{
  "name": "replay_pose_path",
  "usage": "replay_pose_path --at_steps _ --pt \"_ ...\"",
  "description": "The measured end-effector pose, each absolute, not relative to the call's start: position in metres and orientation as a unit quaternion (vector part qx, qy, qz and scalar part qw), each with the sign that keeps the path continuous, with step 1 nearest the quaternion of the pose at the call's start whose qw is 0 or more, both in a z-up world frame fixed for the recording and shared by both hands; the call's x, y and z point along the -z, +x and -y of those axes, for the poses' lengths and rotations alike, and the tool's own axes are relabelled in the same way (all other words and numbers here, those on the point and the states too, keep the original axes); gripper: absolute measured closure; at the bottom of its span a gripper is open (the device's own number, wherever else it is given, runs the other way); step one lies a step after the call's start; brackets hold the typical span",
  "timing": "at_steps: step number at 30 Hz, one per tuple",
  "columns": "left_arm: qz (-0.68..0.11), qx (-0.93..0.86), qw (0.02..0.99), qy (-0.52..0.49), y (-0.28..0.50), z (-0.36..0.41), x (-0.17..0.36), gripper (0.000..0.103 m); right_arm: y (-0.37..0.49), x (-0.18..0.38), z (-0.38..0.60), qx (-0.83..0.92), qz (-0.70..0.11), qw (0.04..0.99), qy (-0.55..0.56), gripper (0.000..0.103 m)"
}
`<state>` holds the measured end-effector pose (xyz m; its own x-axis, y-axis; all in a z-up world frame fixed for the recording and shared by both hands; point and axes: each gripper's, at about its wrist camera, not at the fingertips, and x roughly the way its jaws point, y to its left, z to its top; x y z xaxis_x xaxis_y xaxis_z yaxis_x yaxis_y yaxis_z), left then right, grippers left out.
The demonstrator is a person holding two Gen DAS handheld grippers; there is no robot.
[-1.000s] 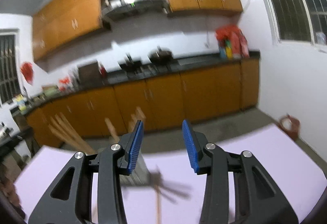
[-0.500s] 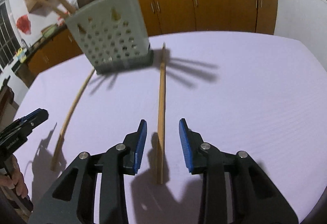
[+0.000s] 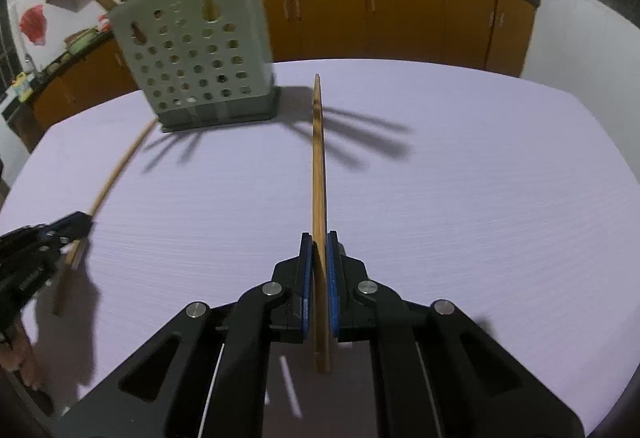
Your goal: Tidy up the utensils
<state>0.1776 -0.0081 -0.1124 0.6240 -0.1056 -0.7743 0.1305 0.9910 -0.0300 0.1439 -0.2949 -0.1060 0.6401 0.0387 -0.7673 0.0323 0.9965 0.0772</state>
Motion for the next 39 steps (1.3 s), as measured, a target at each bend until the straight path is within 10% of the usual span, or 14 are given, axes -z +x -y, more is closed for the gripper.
replay_pose_path --at_steps 39 --pt "-0.429 0.045 0.902 -0.019 0.181 -0.004 0.112 0.087 0.14 0.106 0.305 0.014 -0.425 0.905 0.028 0.094"
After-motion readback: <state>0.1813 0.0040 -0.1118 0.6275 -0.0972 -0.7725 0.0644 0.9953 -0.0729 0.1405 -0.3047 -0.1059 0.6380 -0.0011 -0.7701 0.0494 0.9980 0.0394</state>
